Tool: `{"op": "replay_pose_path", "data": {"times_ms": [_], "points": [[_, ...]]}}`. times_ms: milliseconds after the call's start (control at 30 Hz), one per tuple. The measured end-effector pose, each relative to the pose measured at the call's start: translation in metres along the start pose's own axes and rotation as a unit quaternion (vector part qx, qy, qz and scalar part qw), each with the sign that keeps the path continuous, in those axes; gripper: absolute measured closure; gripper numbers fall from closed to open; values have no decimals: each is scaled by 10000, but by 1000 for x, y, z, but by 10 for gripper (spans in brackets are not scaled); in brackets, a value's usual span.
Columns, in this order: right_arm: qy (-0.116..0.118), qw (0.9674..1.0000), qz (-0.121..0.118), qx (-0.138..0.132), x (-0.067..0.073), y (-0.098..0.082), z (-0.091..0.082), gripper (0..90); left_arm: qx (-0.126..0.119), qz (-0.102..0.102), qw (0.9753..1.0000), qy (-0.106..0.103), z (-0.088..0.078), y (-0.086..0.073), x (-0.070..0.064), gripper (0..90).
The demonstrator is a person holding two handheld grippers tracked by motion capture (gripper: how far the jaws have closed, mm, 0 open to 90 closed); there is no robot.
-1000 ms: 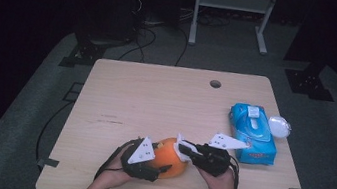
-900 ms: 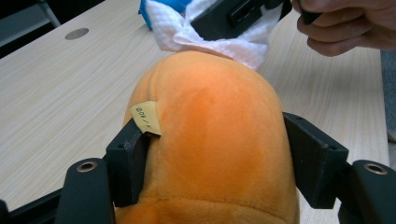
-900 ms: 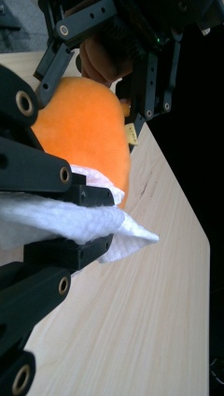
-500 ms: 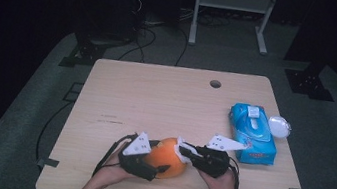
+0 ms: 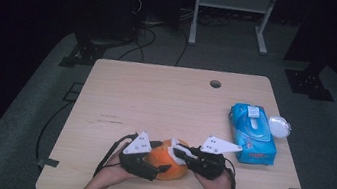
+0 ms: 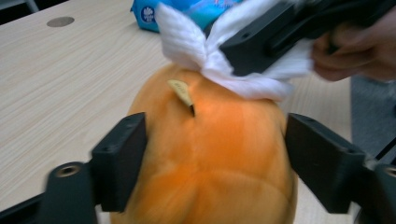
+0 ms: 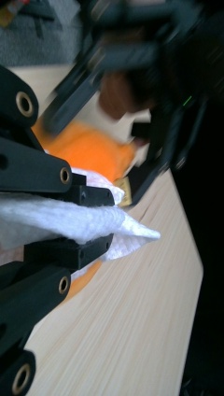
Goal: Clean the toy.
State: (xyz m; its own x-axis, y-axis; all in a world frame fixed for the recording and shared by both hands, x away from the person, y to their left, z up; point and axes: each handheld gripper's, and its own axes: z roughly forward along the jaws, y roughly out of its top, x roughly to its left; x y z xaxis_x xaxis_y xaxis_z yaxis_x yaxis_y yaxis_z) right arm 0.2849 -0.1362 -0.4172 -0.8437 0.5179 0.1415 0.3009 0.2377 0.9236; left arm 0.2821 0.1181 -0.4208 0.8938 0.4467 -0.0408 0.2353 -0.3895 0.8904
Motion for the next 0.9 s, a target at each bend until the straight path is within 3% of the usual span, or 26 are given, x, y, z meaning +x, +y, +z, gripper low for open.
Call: {"op": "replay_pose_path", "data": {"times_ms": [33, 67, 167, 333, 400, 533, 600, 700, 833, 900], "points": [[-68, 10000, 42, 31, -4, -2, -1, 770, -42, -136, 9999, -10, -1, -1, 3, 168], [-125, 9998, 136, 13, -7, -4, -3, 770, 92, -229, 9997, 33, 0, -2, 6, 132], [-126, 9997, 198, -30, -9, -3, -6, 770, 169, -157, 9997, -10, 3, -6, 5, 216], [220, 9996, -101, -130, 13, 5, -2, 769, 232, 65, 9996, 113, 5, -4, -1, 296], [113, 9995, -286, -49, 17, 7, -1, 769, 239, 43, 9997, 88, 3, -4, -1, 289], [-158, 9998, -88, 16, 2, 2, -3, 770, 145, -249, 9996, 23, 4, -6, 3, 221], [-229, 9997, 47, -22, -6, -2, -6, 770, 135, -260, 9996, 48, 6, -5, 3, 217], [-170, 9997, 89, -115, -3, -2, -8, 770, 206, -66, 9997, 124, 9, -4, -2, 253], [148, 9993, -333, -100, 17, 6, -2, 769, 286, 248, 9993, 69, 12, -4, -10, 268], [66, 9990, -448, 7, 17, 8, 0, 769, 294, 267, 9992, 74, 11, -4, -10, 268]]}}
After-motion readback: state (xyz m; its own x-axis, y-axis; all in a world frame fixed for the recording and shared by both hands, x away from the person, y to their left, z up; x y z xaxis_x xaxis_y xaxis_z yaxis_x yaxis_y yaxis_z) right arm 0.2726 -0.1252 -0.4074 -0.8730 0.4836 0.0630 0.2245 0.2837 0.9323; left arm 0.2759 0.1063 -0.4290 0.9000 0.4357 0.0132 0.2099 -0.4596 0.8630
